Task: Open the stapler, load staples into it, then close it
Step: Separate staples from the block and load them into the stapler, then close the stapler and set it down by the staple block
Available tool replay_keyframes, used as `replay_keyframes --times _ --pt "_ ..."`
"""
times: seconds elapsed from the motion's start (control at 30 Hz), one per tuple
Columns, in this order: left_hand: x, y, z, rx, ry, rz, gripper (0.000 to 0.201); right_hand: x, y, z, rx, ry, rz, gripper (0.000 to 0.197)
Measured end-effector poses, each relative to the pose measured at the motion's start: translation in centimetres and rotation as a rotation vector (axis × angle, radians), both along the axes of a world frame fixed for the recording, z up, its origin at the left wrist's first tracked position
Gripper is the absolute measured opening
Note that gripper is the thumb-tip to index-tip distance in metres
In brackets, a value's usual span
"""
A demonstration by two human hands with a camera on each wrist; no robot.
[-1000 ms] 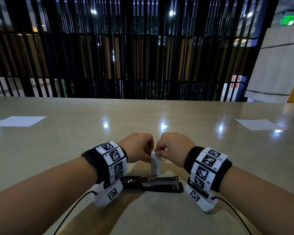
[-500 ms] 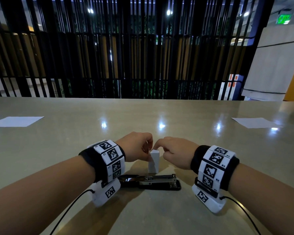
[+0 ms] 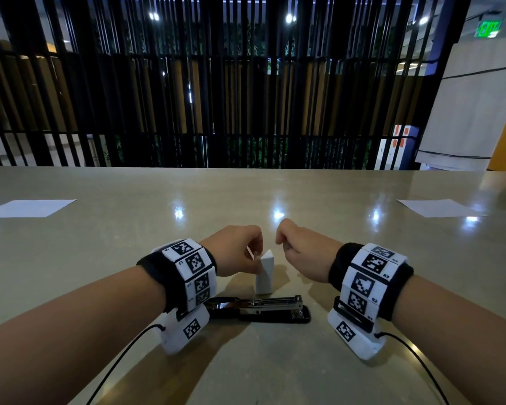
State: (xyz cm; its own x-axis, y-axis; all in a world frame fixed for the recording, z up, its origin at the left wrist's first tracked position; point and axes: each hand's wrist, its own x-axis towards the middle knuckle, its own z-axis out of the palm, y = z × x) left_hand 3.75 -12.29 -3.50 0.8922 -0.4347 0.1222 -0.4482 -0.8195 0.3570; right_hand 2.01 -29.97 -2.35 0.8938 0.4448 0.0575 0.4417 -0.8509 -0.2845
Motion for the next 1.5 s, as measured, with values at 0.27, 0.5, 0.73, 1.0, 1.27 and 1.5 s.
replay_keyframes --times 0.27,0.5,0.73,1.0,1.27,1.5 --pt "-0.8 1.0 0.3 -0.064 0.027 0.04 0.044 -1.8 -1.0 0.9 0.064 0.058 0.016 0.034" --pt "-3.4 3.2 0.8 0.14 -0.007 0.057 0.026 -3.4 -1.0 -0.4 -0.005 0.068 0.058 0.044" --pt "-5.3 3.7 -1.7 0.444 0.187 -0.009 0.047 -4.1 0.0 -1.7 -0.116 0.087 0.114 0.037" --pt "-5.8 3.9 -2.1 0.515 0.166 -0.039 0.033 -4.5 0.4 -1.4 -0.175 0.029 0.136 0.037" --pt "-5.8 4.1 -2.2 0.508 0.159 -0.053 0.036 -4.5 1.3 -1.2 -0.289 0.016 0.18 0.037" --pt "-5.8 4.0 -2.1 0.515 0.166 -0.049 0.036 -3.9 1.4 -1.5 -0.28 0.05 0.176 0.033"
